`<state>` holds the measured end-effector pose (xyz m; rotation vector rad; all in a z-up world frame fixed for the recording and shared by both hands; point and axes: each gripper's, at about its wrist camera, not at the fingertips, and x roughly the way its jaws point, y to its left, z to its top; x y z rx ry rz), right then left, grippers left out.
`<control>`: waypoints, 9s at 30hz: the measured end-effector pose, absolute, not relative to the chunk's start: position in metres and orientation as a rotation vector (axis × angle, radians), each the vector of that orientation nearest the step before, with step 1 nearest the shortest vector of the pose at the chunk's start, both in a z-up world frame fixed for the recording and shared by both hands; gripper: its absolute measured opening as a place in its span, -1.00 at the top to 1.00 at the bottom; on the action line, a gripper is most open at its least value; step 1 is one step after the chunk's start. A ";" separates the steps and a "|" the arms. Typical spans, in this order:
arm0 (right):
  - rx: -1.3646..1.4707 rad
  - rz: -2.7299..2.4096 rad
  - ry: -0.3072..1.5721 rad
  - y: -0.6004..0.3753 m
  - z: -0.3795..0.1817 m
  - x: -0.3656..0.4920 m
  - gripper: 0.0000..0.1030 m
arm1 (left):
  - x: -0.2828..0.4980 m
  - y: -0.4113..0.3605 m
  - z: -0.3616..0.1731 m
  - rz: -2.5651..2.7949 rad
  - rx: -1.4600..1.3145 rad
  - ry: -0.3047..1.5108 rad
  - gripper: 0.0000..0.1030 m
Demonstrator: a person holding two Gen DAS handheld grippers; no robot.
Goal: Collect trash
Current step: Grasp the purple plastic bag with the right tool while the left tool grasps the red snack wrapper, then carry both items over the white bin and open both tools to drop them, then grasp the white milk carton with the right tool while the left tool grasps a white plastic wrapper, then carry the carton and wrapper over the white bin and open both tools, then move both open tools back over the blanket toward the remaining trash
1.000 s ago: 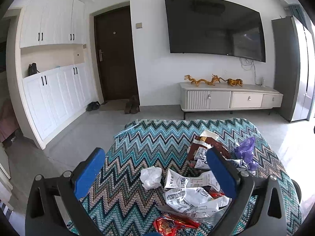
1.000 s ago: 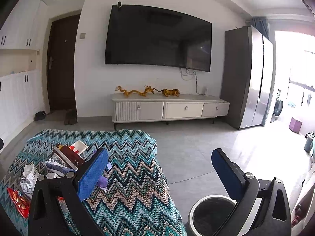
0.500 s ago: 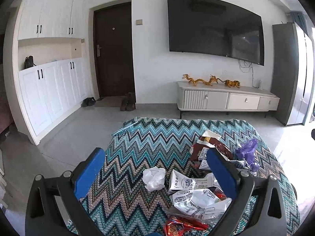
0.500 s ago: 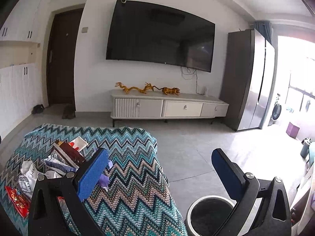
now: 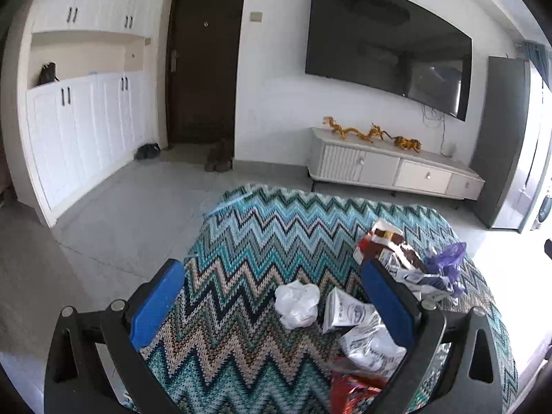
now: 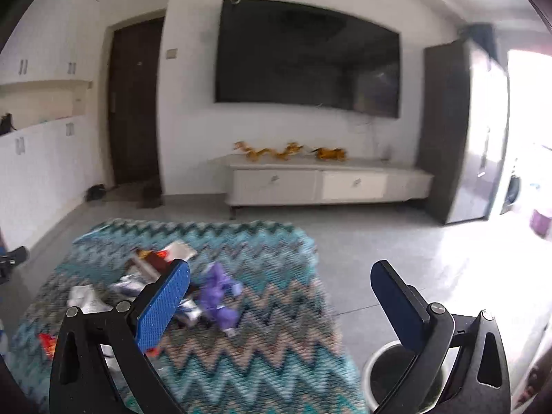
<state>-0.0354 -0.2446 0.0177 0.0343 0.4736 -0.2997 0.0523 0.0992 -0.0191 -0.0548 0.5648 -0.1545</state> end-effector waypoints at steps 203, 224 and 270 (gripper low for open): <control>0.262 -0.028 0.533 -0.417 -0.022 -0.084 0.84 | 0.009 -0.150 -0.004 -0.873 0.066 0.872 0.92; 0.632 -0.458 0.734 -0.614 -0.193 -0.136 0.80 | 0.007 -0.479 -0.125 -1.122 0.255 1.180 0.88; 0.214 -0.356 0.209 -0.392 0.074 -0.159 -0.99 | -0.023 -0.147 0.077 -0.742 0.113 0.473 -0.16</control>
